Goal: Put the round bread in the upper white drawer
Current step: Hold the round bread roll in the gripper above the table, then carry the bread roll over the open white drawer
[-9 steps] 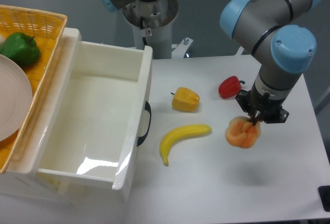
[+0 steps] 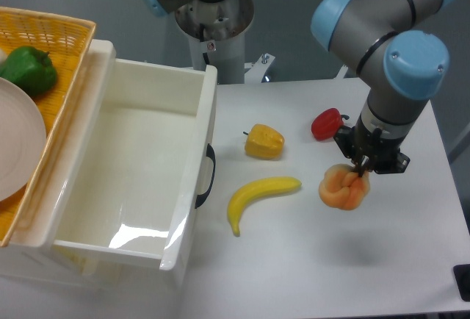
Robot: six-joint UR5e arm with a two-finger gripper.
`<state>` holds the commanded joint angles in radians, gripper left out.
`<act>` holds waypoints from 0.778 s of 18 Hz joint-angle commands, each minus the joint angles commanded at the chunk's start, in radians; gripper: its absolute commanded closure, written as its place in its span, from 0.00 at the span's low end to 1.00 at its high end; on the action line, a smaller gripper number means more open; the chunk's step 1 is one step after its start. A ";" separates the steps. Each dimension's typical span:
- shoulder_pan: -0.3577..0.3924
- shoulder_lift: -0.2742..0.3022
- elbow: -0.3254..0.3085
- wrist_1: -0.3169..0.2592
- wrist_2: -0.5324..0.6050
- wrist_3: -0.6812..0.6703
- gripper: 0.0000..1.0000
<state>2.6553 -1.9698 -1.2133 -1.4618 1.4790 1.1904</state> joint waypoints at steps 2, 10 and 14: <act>-0.017 0.034 0.000 -0.020 -0.026 -0.058 1.00; -0.126 0.134 -0.028 -0.029 -0.120 -0.302 1.00; -0.201 0.175 -0.051 -0.031 -0.128 -0.397 1.00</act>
<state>2.4545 -1.7949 -1.2639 -1.4926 1.3515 0.7933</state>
